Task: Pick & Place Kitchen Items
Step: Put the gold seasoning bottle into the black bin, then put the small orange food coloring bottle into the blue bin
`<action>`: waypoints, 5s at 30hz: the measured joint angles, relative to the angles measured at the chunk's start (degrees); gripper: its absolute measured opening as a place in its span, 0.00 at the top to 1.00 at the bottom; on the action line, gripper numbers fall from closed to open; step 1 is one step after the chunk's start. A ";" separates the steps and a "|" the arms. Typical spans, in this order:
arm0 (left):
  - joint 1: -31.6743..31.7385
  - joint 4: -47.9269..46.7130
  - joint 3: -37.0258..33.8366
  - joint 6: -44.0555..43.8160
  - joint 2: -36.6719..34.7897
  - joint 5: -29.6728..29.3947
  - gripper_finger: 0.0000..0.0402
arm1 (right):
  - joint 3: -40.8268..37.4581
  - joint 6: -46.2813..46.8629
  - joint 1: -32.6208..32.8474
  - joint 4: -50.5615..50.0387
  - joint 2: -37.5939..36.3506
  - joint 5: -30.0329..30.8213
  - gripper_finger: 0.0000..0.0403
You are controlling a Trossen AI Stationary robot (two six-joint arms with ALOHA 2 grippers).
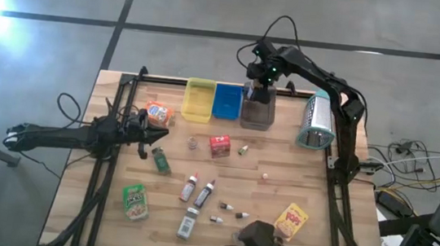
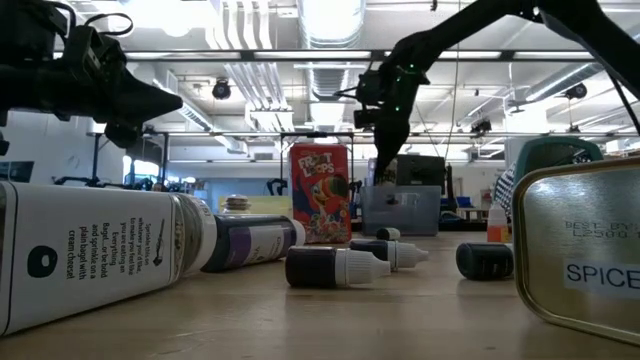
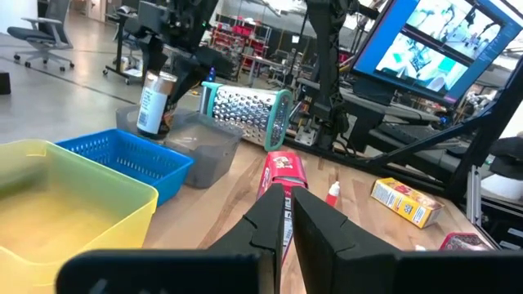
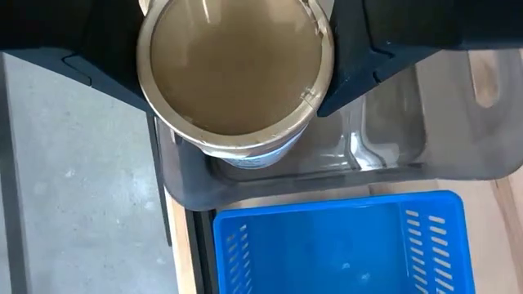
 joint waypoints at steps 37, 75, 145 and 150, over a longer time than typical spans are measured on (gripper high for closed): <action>0.00 -0.68 -0.07 0.22 0.04 -0.02 0.92 | 1.92 0.52 -0.93 1.43 6.11 -0.36 0.19; 0.01 -0.70 -0.07 -0.01 0.04 -0.03 0.92 | 2.31 0.56 -1.04 1.09 -7.69 -0.21 0.20; 0.01 -0.69 -0.07 -0.01 0.03 -0.02 0.92 | -2.58 25.97 39.83 -24.17 -28.70 3.76 0.51; 0.00 -0.70 -0.07 0.00 0.04 -0.02 0.92 | -7.72 28.94 42.41 -23.53 -28.70 5.91 0.51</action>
